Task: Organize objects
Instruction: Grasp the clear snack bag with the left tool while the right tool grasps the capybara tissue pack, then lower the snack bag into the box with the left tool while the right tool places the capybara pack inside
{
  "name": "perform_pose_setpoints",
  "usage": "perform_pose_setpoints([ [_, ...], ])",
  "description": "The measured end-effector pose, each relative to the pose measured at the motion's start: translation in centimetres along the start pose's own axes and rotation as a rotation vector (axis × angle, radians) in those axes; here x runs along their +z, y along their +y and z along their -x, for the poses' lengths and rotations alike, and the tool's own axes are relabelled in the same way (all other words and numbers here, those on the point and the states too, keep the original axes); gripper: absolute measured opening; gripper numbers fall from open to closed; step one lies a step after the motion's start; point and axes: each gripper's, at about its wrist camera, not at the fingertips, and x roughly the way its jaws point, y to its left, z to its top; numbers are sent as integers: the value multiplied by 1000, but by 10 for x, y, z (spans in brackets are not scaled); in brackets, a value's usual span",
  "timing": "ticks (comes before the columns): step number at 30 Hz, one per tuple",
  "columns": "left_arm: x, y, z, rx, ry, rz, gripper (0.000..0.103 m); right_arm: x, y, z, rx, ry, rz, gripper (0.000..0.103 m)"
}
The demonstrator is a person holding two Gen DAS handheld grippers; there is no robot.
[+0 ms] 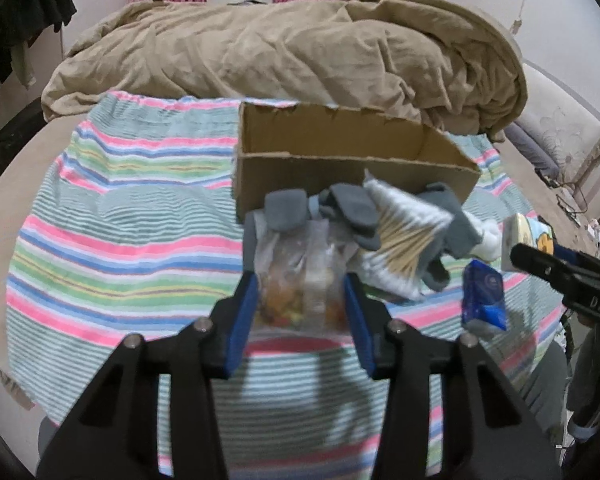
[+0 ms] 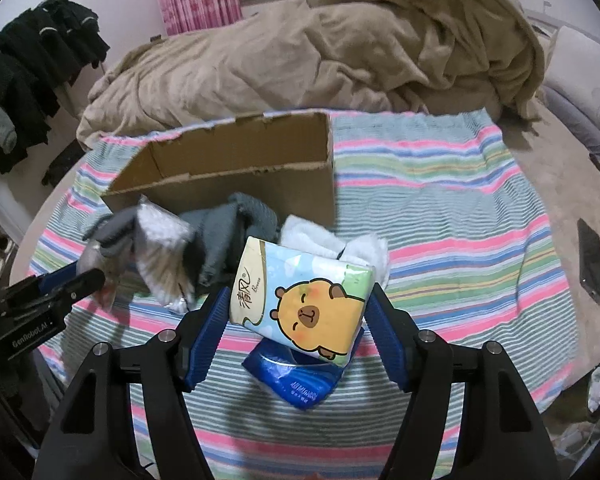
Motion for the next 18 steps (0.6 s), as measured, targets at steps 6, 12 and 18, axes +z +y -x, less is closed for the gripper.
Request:
perform_pose_setpoints([
  [6, -4, 1, 14, -8, 0, 3, 42, 2, 6, 16, 18, -25, 6, 71],
  [12, -3, -3, 38, -19, -24, -2, 42, 2, 9, 25, 39, -35, 7, 71],
  [18, 13, -8, 70, -41, -91, 0, 42, 8, 12, 40, 61, -68, 16, 71],
])
